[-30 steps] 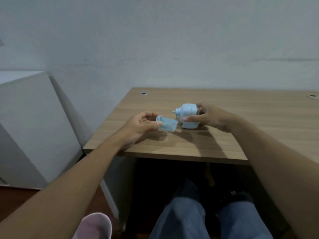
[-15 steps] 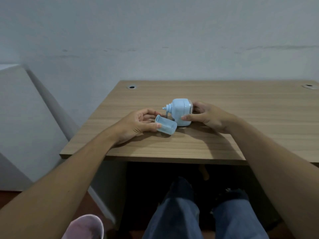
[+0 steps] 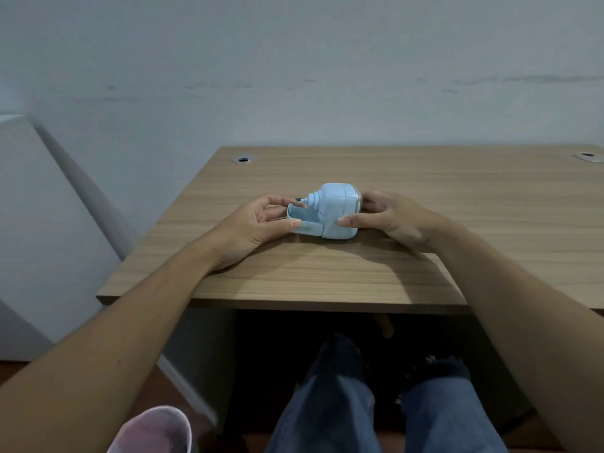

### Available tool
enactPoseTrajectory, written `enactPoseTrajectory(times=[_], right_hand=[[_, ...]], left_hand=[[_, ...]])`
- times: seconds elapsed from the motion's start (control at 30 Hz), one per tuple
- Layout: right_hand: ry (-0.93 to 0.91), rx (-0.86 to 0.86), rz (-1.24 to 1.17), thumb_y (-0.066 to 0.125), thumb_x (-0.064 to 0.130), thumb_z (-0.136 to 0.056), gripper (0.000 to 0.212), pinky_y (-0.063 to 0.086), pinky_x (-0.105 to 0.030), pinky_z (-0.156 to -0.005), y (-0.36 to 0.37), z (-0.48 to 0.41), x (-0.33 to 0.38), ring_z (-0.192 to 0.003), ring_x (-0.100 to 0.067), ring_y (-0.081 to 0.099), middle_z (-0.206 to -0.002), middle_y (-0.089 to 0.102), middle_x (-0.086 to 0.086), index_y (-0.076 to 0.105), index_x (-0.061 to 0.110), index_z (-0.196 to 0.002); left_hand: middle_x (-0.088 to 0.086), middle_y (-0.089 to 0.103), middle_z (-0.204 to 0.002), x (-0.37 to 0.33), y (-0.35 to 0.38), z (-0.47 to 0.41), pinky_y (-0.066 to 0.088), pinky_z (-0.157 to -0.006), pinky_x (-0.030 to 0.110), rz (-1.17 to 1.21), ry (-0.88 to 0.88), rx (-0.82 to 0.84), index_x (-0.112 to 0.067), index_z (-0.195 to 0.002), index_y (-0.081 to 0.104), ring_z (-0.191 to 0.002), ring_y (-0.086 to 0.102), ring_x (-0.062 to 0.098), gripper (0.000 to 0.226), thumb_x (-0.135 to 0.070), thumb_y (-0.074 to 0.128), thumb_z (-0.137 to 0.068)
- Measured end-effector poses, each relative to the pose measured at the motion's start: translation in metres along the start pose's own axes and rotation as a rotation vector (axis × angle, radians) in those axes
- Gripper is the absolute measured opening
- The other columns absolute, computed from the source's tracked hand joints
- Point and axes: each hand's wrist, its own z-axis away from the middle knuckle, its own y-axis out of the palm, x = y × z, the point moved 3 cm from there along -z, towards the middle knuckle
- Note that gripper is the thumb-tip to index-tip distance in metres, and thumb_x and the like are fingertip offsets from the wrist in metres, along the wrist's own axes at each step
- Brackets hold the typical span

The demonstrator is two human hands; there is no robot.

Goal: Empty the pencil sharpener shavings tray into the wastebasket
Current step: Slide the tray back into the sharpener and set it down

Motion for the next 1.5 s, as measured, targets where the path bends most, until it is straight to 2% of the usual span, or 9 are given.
enactPoseTrajectory(times=[0.43, 0.6, 0.73, 0.93, 1.07, 1.2, 1.3, 1.4, 1.5], right_hand=[[-0.063, -0.131, 0.047, 0.098, 0.024, -0.086, 0.046, 0.062, -0.024, -0.099, 0.015, -0.009, -0.008, -0.112, -0.003, 0.08, -0.12, 0.083, 0.005, 0.068, 0.021, -0.12], [-0.091, -0.275, 0.086, 0.106, 0.051, -0.064, 0.079, 0.064, -0.037, -0.094, 0.019, -0.008, -0.016, -0.108, -0.016, 0.082, -0.121, 0.083, -0.004, 0.061, 0.018, -0.119], [-0.071, -0.2, 0.084, 0.106, 0.043, -0.071, 0.079, 0.058, -0.028, -0.081, 0.018, -0.007, -0.015, -0.089, -0.005, 0.078, -0.119, 0.083, 0.001, 0.061, 0.016, -0.13], [-0.114, -0.15, 0.078, 0.099, 0.028, -0.085, 0.062, 0.057, -0.017, -0.083, 0.017, -0.011, -0.012, -0.089, 0.0, 0.077, -0.117, 0.083, 0.017, 0.072, 0.02, -0.14], [-0.182, -0.239, -0.015, 0.096, 0.031, -0.089, 0.061, 0.065, -0.039, -0.108, 0.006, -0.031, -0.019, -0.122, -0.027, 0.081, -0.13, 0.085, 0.003, 0.072, 0.023, -0.145], [-0.214, -0.306, 0.0, 0.094, 0.051, -0.087, 0.064, 0.058, -0.049, -0.118, -0.002, -0.067, -0.021, -0.135, -0.018, 0.075, -0.137, 0.082, 0.011, 0.074, 0.031, -0.143], [-0.238, -0.363, 0.068, 0.09, 0.056, -0.089, 0.06, 0.054, -0.042, -0.122, -0.013, -0.098, -0.023, -0.14, -0.007, 0.069, -0.138, 0.08, 0.017, 0.075, 0.032, -0.142], [-0.264, -0.378, 0.108, 0.088, 0.049, -0.094, 0.05, 0.052, -0.019, -0.11, -0.028, -0.127, -0.025, -0.135, 0.006, 0.068, -0.137, 0.081, 0.019, 0.078, 0.03, -0.14], [-0.279, -0.387, 0.123, 0.085, 0.045, -0.098, 0.043, 0.051, -0.013, -0.105, -0.044, -0.158, -0.028, -0.132, 0.007, 0.071, -0.133, 0.083, 0.018, 0.08, 0.029, -0.138]], left_hand=[[-0.013, 0.078, -0.135, -0.005, 0.028, -0.027, 0.047, -0.115, 0.015, -0.449, 0.057, -0.016, -0.022, -0.146, 0.07, -0.125, 0.067, -0.012, 0.045, -0.026, 0.077, -0.101], [-0.007, 0.087, -0.115, 0.0, 0.022, -0.032, 0.054, -0.092, 0.01, -0.445, 0.089, -0.204, -0.023, -0.131, 0.081, -0.103, 0.078, -0.009, 0.031, -0.028, 0.078, -0.1], [-0.013, 0.085, -0.109, 0.0, 0.023, -0.031, 0.051, -0.081, 0.003, -0.388, 0.09, -0.251, -0.018, -0.125, 0.083, -0.087, 0.073, -0.02, 0.023, -0.02, 0.074, -0.104], [-0.016, 0.084, -0.123, -0.002, 0.02, -0.026, 0.055, -0.097, 0.009, -0.284, 0.096, -0.186, -0.021, -0.134, 0.081, -0.111, 0.077, -0.007, 0.03, -0.016, 0.068, -0.107], [-0.008, 0.078, -0.141, 0.006, 0.013, -0.049, 0.052, -0.112, 0.019, -0.189, 0.103, -0.127, -0.019, -0.149, 0.069, -0.133, 0.071, 0.004, 0.04, -0.01, 0.06, -0.111], [-0.008, 0.069, -0.153, 0.013, 0.007, -0.086, 0.045, -0.123, 0.025, -0.151, 0.107, -0.095, -0.014, -0.16, 0.057, -0.144, 0.061, 0.003, 0.053, 0.002, 0.055, -0.109], [-0.012, 0.066, -0.156, 0.014, 0.001, -0.12, 0.042, -0.126, 0.028, -0.174, 0.115, -0.108, -0.015, -0.162, 0.054, -0.146, 0.058, -0.001, 0.059, 0.004, 0.056, -0.106], [-0.02, 0.071, -0.148, 0.016, -0.006, -0.158, 0.043, -0.125, 0.033, -0.188, 0.083, -0.132, -0.022, -0.16, 0.057, -0.143, 0.06, -0.003, 0.062, -0.005, 0.06, -0.101], [-0.037, 0.077, -0.123, 0.016, -0.01, -0.197, 0.052, -0.107, 0.015, -0.183, 0.063, -0.16, -0.029, -0.156, 0.06, -0.119, 0.067, -0.02, 0.06, -0.002, 0.059, -0.103]])
